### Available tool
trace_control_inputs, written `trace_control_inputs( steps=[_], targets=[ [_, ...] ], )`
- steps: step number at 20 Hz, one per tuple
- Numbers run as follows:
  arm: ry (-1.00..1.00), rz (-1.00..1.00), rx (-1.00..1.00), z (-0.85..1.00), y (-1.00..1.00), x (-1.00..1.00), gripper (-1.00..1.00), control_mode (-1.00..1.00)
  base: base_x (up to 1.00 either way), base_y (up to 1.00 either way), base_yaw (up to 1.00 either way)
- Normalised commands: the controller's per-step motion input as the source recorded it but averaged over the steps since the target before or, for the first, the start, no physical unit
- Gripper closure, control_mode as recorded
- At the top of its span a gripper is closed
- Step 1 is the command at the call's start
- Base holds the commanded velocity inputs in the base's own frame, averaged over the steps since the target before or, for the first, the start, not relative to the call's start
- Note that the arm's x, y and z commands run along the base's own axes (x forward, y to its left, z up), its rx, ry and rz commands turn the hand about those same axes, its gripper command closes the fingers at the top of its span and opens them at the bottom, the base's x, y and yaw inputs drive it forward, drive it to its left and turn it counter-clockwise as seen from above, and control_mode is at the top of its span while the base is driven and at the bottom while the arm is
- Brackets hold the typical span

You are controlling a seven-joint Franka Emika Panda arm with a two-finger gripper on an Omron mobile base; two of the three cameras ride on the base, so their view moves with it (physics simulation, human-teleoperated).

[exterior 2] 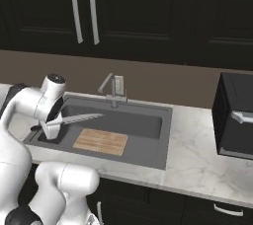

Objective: Move the cutting board and knife to the sink. Then move spray from the cabinet to the counter.

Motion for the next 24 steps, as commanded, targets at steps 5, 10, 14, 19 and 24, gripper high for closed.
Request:
trace_control_inputs(
  steps=[5, 10, 14, 19, 24],
  targets=[
    [0.21, -0.08, 0.00, -0.21, 0.00, 0.62, 1.00, -1.00, 0.00, 0.00, 0.00],
    [0.20, -0.02, -0.04, -0.28, -0.01, 0.55, 1.00, -1.00, 0.00, 0.00, 0.00],
    [0.17, -0.05, -0.14, -0.35, 0.00, 0.51, 1.00, -1.00, 0.00, 0.00, 0.00],
    [0.09, -0.04, -0.10, -0.26, -0.02, 0.55, 1.00, -1.00, 0.00, 0.00, 0.00],
    [0.00, -0.05, -0.11, -0.31, 0.02, 0.40, 1.00, -1.00, 0.00, 0.00, 0.00]
  ],
)
